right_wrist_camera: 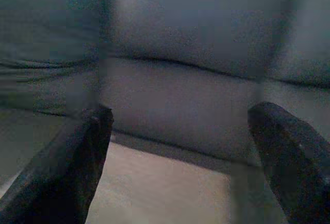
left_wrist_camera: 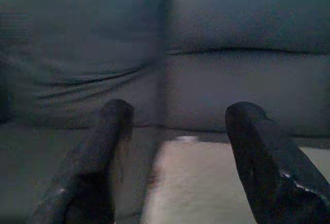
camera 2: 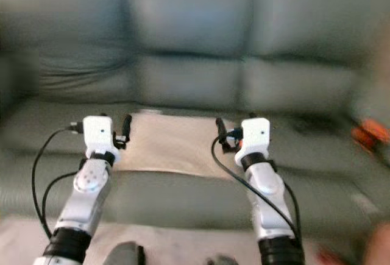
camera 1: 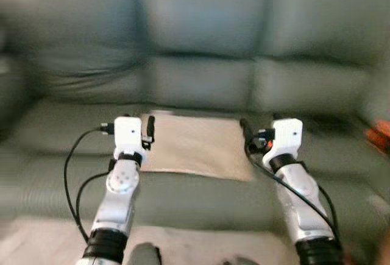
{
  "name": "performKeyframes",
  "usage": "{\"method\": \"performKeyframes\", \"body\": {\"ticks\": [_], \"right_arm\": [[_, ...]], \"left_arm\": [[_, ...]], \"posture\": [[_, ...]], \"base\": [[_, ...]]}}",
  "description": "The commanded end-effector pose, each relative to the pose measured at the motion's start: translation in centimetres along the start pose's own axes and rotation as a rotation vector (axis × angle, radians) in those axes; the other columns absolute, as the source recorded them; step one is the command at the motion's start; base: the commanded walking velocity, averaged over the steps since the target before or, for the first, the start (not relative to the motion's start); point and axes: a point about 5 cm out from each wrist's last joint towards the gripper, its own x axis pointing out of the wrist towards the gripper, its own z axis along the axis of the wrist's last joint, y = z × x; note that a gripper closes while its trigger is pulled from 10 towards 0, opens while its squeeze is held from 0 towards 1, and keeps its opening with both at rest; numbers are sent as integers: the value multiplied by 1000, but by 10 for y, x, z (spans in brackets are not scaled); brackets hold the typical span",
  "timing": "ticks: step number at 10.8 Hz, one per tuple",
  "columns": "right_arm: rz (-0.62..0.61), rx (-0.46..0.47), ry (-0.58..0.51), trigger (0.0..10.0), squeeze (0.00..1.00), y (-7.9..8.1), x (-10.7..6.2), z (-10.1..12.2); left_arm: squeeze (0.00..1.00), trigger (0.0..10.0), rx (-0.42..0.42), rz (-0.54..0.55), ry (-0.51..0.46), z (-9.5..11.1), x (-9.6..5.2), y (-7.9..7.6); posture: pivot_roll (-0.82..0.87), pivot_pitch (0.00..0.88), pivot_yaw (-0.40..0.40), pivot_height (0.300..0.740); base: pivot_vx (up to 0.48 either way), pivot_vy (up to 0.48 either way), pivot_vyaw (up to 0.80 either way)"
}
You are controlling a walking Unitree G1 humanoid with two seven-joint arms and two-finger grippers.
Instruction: Move the pillow to the sofa
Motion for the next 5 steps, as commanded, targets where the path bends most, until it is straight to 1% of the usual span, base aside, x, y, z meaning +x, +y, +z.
{"method": "performKeyframes", "body": {"ticks": [1, 2, 3, 4, 5], "right_arm": [[15, 2, -17, 10000, 0, 3, 1, 3], [12, 8, -17, 10000, 0, 2, 1, 2], [12, 13, -16, 10000, 0, 3, 0, 2], [12, 17, -11, 10000, 0, 3, -1, 1], [17, 10, -7, 10000, 0, 4, -1, -1]], "left_arm": [[0, 10000, 3, -3, 5, -1, -1, 1], [0, 10000, 5, -8, 4, -1, -2, 0], [0, 10000, 7, -14, 3, -2, -2, -1], [0, 10000, 7, -16, 2, -1, -2, -1], [0, 10000, 7, -21, 3, -1, -2, -2]], "posture": [[-73, 33, -22, 740], [-76, 39, -22, 740], [-77, 45, -22, 740], [-78, 47, -21, 740], [-78, 53, -22, 740]], "base": [[0, 480, 763], [0, 480, 763], [0, 480, 563], [0, 480, 0], [0, 480, 456]]}}
